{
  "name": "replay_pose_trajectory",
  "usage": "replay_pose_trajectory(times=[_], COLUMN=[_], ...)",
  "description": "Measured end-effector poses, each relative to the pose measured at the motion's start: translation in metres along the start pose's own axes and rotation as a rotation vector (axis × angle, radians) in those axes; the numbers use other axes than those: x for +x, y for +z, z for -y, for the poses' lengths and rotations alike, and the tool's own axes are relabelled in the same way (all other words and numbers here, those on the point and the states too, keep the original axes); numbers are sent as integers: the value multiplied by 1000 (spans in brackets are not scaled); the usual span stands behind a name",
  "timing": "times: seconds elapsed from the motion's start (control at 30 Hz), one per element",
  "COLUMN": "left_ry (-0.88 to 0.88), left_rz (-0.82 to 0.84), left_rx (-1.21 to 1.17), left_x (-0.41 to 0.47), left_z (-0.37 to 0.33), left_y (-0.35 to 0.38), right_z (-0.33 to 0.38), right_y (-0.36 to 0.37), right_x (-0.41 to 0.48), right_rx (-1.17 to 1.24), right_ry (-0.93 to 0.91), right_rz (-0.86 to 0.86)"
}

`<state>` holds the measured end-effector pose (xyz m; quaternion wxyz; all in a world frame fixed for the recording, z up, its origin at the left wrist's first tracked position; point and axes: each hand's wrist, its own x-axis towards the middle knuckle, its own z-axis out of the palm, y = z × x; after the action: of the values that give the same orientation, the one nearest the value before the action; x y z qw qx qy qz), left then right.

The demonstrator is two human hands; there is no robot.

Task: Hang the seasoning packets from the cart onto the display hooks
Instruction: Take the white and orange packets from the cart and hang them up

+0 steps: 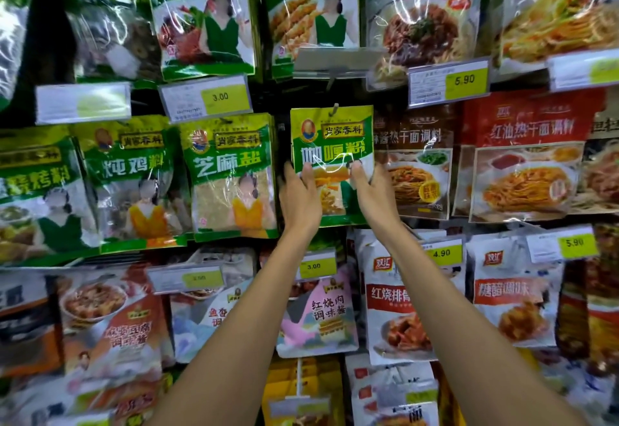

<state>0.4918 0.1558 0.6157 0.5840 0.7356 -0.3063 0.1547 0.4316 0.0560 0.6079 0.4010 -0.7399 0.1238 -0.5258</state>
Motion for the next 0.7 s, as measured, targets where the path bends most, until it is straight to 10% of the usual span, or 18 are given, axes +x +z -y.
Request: replay_pose_trajectory(times=[0.3, 0.7], left_ry=[-183, -162], left_rz=[93, 51], left_rx=[-225, -316], left_x=[9, 3], left_z=[-7, -10], left_y=[0, -1], right_z=[2, 7], right_y=[-7, -17], right_x=[15, 5], right_rx=[283, 261], right_ry=[267, 155], right_rz=[169, 174])
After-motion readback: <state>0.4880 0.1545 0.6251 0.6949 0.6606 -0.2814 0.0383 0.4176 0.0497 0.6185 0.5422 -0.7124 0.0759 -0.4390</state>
